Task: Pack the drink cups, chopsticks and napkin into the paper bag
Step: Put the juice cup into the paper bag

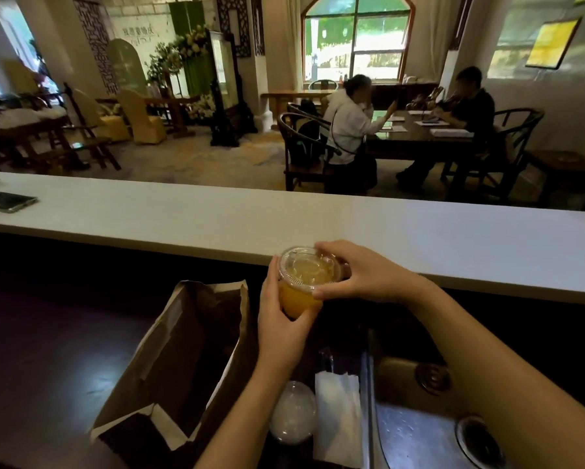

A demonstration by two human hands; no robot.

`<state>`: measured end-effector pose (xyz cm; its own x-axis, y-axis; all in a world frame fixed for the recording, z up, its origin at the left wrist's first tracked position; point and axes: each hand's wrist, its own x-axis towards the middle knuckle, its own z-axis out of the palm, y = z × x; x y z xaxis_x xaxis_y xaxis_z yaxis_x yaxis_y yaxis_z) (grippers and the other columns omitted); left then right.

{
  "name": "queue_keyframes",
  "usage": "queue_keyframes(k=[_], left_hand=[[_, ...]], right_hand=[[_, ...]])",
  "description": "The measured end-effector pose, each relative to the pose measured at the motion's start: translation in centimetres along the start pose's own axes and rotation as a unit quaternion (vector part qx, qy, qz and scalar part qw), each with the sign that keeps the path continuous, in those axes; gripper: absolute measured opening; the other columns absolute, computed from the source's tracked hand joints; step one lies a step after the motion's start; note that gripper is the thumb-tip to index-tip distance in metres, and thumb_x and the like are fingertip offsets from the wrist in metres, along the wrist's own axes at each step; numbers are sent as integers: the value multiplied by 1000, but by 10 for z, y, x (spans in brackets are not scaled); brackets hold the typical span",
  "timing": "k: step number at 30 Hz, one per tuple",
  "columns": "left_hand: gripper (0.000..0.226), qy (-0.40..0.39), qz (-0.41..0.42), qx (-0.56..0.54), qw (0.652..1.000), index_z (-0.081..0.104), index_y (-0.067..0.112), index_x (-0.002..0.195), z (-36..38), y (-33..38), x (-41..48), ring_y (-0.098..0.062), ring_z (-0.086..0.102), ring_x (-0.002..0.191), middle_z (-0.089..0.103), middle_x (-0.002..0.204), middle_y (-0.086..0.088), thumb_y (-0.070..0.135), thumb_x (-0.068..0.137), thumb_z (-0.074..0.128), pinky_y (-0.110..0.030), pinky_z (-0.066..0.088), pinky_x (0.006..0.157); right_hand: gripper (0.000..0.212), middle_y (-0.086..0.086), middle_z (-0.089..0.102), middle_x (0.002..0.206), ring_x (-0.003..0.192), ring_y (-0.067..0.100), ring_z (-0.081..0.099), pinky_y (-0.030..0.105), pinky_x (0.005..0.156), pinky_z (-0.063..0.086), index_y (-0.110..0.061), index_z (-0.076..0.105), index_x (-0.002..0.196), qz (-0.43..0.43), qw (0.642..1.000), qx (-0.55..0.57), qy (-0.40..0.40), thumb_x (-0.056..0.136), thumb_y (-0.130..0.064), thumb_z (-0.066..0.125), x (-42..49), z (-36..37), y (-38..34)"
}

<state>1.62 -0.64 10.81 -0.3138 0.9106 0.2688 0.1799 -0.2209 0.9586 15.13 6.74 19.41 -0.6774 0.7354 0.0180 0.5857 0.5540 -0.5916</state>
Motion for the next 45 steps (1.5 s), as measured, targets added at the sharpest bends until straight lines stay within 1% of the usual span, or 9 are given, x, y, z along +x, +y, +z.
queue_keyframes(k=[3, 9, 15, 24, 29, 35, 39, 43, 45], left_hand=[[89, 7, 20, 3, 1000, 23, 35, 142, -4, 16, -1, -9, 42, 129, 40, 143, 6, 23, 71, 75, -43, 44, 104], [91, -7, 39, 23, 999, 23, 32, 143, -16, 37, -5, -8, 45, 126, 42, 142, 5, 29, 69, 75, -40, 45, 102], [96, -5, 43, 37, 998, 21, 34, 143, -29, 53, -12, -9, 45, 127, 43, 142, 4, 46, 62, 72, -40, 45, 102], [100, -105, 13, 176, 979, -2, 41, 143, -85, 70, -10, -14, 34, 136, 29, 152, 3, 13, 78, 68, -40, 35, 111], [67, -63, -2, 379, 923, 27, 28, 142, -150, 60, 3, -13, 33, 136, 37, 147, 3, 17, 85, 61, -27, 27, 108], [57, -91, -113, 527, 838, 37, 28, 137, -188, 17, 16, -24, 56, 111, 58, 125, -8, 33, 85, 58, -38, 49, 91], [27, -88, -82, 493, 862, 59, 22, 111, -190, 1, 14, -24, 63, 91, 68, 104, -5, 24, 85, 52, -35, 52, 75], [17, -92, -49, 472, 875, 59, 13, 100, -193, -4, 10, -26, 63, 86, 68, 94, -9, 18, 87, 49, -28, 40, 64], [19, -96, -41, 471, 876, 58, 11, 100, -194, -6, 6, -29, 63, 89, 68, 95, -11, 17, 86, 47, -31, 44, 67]], right_hand=[[86, 1, 32, 149, 127, 12, 36, 18, 100, 30, -20, 23, 146, -16, 999, -27, -31, 77, -40, 71, -3, -18, -17], [97, -4, 22, 151, 122, 0, 22, 16, 103, 24, -25, 11, 149, -65, 988, -94, -105, 76, -37, 73, -2, -40, -45], [96, -10, 27, 132, 123, 7, 31, 20, 101, 33, -32, 16, 148, -77, 987, -74, -122, 73, -34, 76, 4, -44, -58], [89, -10, 34, 133, 118, 8, 40, 11, 87, 38, -37, 29, 140, -109, 991, 25, -73, 67, -38, 80, 9, -25, -63], [93, -10, 33, 136, 119, 8, 39, 10, 85, 37, -39, 29, 140, -102, 993, 27, -52, 58, -48, 73, 4, -17, -70], [87, -7, 33, 128, 113, 9, 38, 7, 78, 35, -30, 29, 141, -69, 997, 29, 13, 69, -34, 78, 10, 13, -94], [90, -4, 31, 122, 111, 9, 36, 20, 89, 36, -24, 28, 142, -47, 997, 42, 48, 69, -35, 79, 21, 52, -115], [92, 3, 34, 131, 120, 17, 37, 25, 95, 40, -25, 28, 141, -23, 998, 37, 48, 66, -38, 79, 29, 94, -125], [94, 1, 32, 132, 123, 19, 35, 28, 99, 41, -27, 28, 141, -14, 999, 24, 32, 64, -40, 80, 29, 110, -125]])
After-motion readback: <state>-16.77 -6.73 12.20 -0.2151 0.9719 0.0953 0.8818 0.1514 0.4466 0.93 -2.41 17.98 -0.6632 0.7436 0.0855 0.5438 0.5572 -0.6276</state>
